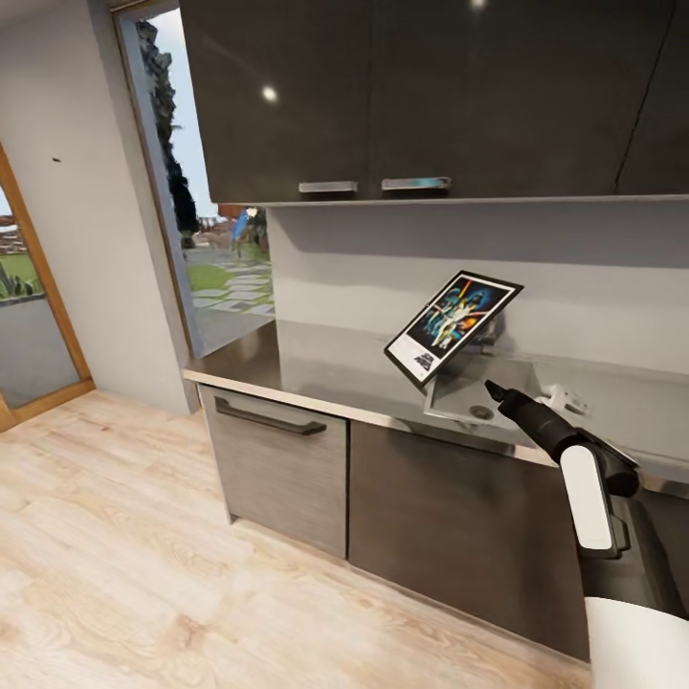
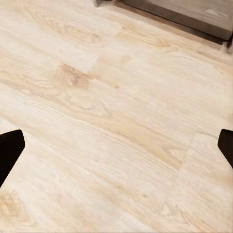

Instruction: Pick up the poster from the kitchen countertop and hang it on one of the wall nails in the kitchen.

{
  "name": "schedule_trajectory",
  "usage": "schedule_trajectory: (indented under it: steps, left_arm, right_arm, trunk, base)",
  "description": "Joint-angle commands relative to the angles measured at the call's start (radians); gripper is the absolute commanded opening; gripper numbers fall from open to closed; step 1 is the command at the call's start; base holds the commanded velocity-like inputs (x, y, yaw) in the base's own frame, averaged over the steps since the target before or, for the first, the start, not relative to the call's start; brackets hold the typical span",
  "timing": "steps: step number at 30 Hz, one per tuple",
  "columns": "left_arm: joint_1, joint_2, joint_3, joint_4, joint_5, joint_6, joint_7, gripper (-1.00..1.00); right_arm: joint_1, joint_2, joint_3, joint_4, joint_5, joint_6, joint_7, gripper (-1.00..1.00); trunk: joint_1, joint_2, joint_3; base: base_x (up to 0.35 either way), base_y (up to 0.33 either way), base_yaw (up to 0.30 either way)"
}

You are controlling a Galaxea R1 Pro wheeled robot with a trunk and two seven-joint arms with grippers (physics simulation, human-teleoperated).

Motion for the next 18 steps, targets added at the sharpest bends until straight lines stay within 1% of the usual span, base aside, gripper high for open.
schedule_trajectory:
  steps: [1,6,9,12,13,14,18]
  left_arm:
    - [0.000,0.000,0.003,-0.001,-0.001,-0.001,0.000,1.00]
    - [0.000,0.000,0.003,-0.001,-0.001,-0.001,0.000,1.00]
    - [0.000,0.000,0.004,-0.001,-0.001,-0.002,0.000,1.00]
    - [0.000,0.000,0.005,-0.001,-0.002,-0.003,0.000,1.00]
    - [0.000,0.000,0.005,-0.001,-0.002,-0.003,0.000,1.00]
    - [0.000,0.000,0.005,-0.001,-0.002,-0.003,0.000,1.00]
    - [0.000,0.000,0.005,-0.001,-0.002,-0.003,0.000,1.00]
  right_arm:
    - [-0.001,0.009,0.000,-0.001,-0.009,0.004,-0.005,1.00]
    - [-0.001,0.012,0.000,-0.001,-0.009,0.004,-0.005,1.00]
    - [0.000,0.013,0.000,0.003,-0.009,0.004,-0.005,1.00]
    - [-0.003,0.019,0.001,0.052,-0.010,0.002,-0.005,1.00]
    - [-0.004,0.020,0.001,0.065,-0.011,-0.008,-0.005,1.00]
    - [-0.009,0.021,0.002,0.082,-0.011,-0.062,-0.006,1.00]
    - [-0.012,0.021,0.002,0.101,-0.011,-0.107,-0.006,1.00]
  trunk:
    - [0.001,0.000,-0.001]
    - [0.001,0.000,-0.001]
    - [0.001,0.000,-0.001]
    - [0.001,0.000,-0.001]
    - [0.001,0.000,-0.001]
    - [0.001,0.000,-0.001]
    - [0.001,0.000,-0.001]
  base:
    - [0.327,-0.012,0.000]
    - [0.312,-0.006,0.000]
    - [0.122,-0.001,0.000]
    - [0.036,0.000,0.000]
    - [0.015,0.000,0.000]
    - [0.100,0.000,0.000]
    - [0.198,0.000,0.000]
